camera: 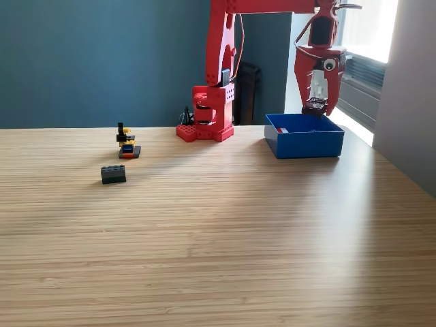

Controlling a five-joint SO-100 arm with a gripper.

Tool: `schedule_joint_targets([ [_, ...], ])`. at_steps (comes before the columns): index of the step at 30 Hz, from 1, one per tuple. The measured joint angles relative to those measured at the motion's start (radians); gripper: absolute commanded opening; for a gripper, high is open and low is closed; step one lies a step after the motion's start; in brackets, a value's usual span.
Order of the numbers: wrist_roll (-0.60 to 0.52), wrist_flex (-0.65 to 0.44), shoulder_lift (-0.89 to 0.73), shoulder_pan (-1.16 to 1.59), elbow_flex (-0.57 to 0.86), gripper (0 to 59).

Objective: Grasp a lego block and put it in the bin.

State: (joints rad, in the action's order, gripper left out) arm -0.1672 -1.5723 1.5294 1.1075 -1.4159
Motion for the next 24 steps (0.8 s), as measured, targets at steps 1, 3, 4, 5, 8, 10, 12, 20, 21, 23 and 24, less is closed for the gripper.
schedule_joint_targets([
  [1,-0.002,0.000,0.000,0.017,-0.014,0.0],
  [3,-0.005,0.000,0.000,0.040,-0.037,0.0],
  [4,-0.005,0.000,0.000,0.051,-0.046,0.0],
  [5,-0.008,0.000,0.000,0.063,-0.052,0.0],
  [8,-0.005,0.000,0.000,0.089,-0.071,0.0],
  [10,-0.005,0.000,0.000,0.095,-0.074,0.0],
  [12,0.000,0.000,0.000,0.097,-0.077,1.4],
  [20,0.041,0.000,0.000,0.097,-0.077,21.6],
  [21,0.043,0.000,0.000,0.097,-0.077,21.6],
  [23,0.044,0.000,0.000,0.097,-0.077,21.4],
  [24,0.044,0.000,0.000,0.097,-0.077,21.0],
])
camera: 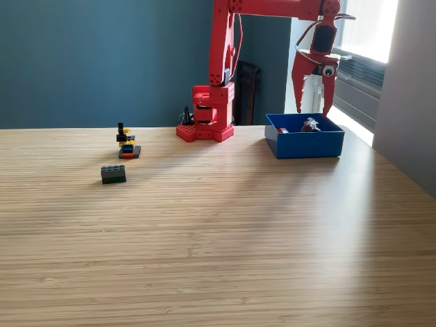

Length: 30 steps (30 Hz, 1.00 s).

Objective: Grasp a lego block and put it in the bin.

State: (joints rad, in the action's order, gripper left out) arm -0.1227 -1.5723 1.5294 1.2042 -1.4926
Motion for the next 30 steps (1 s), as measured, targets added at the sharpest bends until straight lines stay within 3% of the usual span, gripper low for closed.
schedule_joint_targets([
  [9,-0.018,0.000,0.000,-0.046,0.012,15.7],
  [17,0.009,0.000,0.000,-0.279,0.097,15.3],
  [30,0.189,0.000,0.000,-0.805,0.115,14.8],
])
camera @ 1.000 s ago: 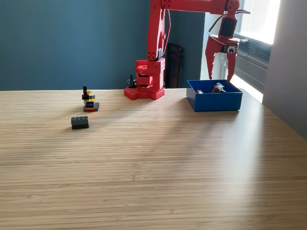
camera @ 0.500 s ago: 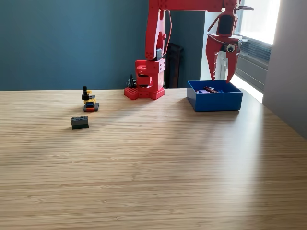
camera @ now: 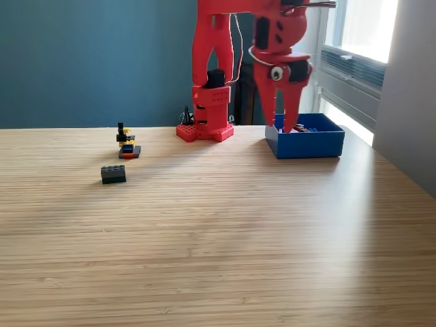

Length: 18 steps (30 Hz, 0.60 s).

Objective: Grasp a lego block and put it in the bin.

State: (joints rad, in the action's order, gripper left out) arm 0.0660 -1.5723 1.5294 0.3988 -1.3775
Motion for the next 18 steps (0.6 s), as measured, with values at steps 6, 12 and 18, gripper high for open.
schedule_joint_targets([
  [6,0.080,0.000,0.000,-0.149,0.000,14.6],
  [12,0.143,0.000,0.000,-0.244,-0.006,14.5],
  [18,0.172,0.000,0.000,-0.296,-0.014,14.4],
])
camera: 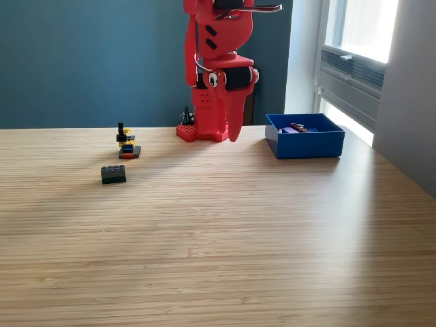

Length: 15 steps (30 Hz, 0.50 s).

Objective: Grasp a lego block and put it in the bin.

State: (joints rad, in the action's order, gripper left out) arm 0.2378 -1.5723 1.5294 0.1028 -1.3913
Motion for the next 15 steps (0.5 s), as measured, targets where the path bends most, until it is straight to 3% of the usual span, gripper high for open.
schedule_joint_targets([
  [15,0.071,0.153,0.000,-0.175,-0.071,15.3],
])
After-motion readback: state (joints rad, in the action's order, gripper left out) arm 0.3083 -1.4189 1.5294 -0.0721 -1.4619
